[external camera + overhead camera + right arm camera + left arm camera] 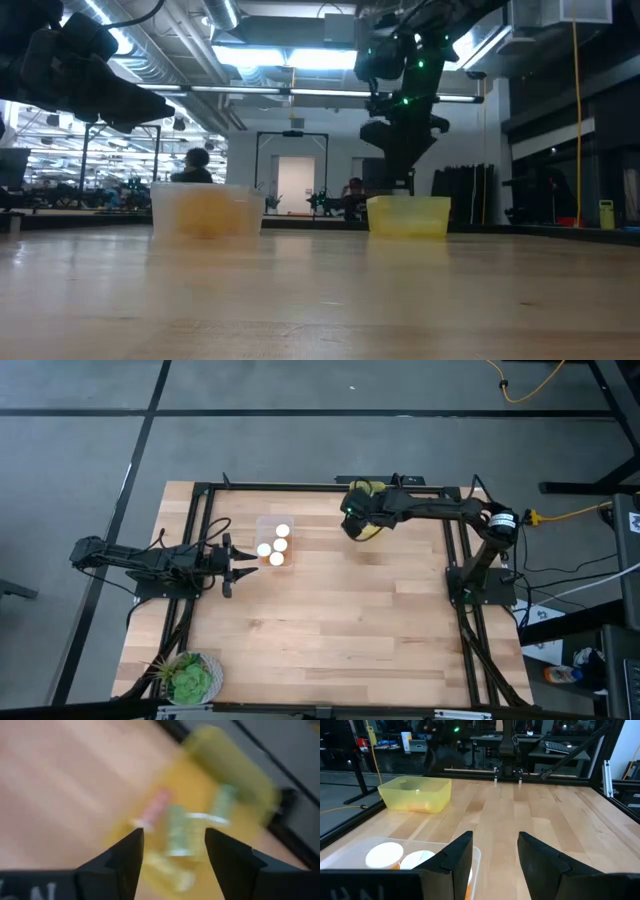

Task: Pick and place medicine bottles into bin by pill shape (circle, oval)
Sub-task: Return to Home Position

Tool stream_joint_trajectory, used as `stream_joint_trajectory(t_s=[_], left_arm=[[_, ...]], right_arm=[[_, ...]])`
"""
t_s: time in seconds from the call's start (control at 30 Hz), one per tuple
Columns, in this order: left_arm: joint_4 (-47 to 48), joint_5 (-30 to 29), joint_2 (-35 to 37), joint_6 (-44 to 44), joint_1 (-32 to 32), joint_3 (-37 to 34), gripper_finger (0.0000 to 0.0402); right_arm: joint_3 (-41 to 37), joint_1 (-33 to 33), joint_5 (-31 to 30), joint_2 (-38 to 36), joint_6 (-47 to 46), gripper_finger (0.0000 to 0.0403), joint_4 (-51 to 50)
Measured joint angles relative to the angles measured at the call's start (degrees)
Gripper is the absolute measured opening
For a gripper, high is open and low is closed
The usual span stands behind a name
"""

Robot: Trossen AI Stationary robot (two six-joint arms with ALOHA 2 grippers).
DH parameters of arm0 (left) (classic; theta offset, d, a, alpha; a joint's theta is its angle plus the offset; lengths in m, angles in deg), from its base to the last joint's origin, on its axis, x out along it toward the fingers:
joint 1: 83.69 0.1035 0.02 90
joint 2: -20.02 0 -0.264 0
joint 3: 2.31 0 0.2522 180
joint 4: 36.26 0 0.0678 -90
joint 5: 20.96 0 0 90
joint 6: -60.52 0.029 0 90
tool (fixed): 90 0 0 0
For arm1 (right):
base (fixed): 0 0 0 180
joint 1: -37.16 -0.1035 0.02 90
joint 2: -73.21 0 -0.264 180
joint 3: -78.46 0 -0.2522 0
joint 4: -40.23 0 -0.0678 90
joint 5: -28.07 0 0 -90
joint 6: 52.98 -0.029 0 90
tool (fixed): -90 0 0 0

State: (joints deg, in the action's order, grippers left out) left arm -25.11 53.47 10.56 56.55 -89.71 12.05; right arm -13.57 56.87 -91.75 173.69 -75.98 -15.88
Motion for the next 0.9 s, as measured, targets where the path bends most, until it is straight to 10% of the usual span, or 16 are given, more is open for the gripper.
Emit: stream_joint_trajectory(t_s=[0.43,0.73,0.9], left_arm=[[0.0,0.0,-0.02,-2.87,0.0,0.0,0.0149],[0.0,0.0,-0.02,-2.96,0.01,0.0,0.0149],[0.0,0.0,-0.01,-2.98,0.01,0.0,0.0149]], right_arm=[[-0.65,-12.63,12.0,-7.91,10.38,0.0216,5.82],[-11.07,-17.58,34.59,-9.08,25.89,0.0217,32.99],[-18.87,-17.89,37.37,-9.09,24.21,0.0217,41.41]])
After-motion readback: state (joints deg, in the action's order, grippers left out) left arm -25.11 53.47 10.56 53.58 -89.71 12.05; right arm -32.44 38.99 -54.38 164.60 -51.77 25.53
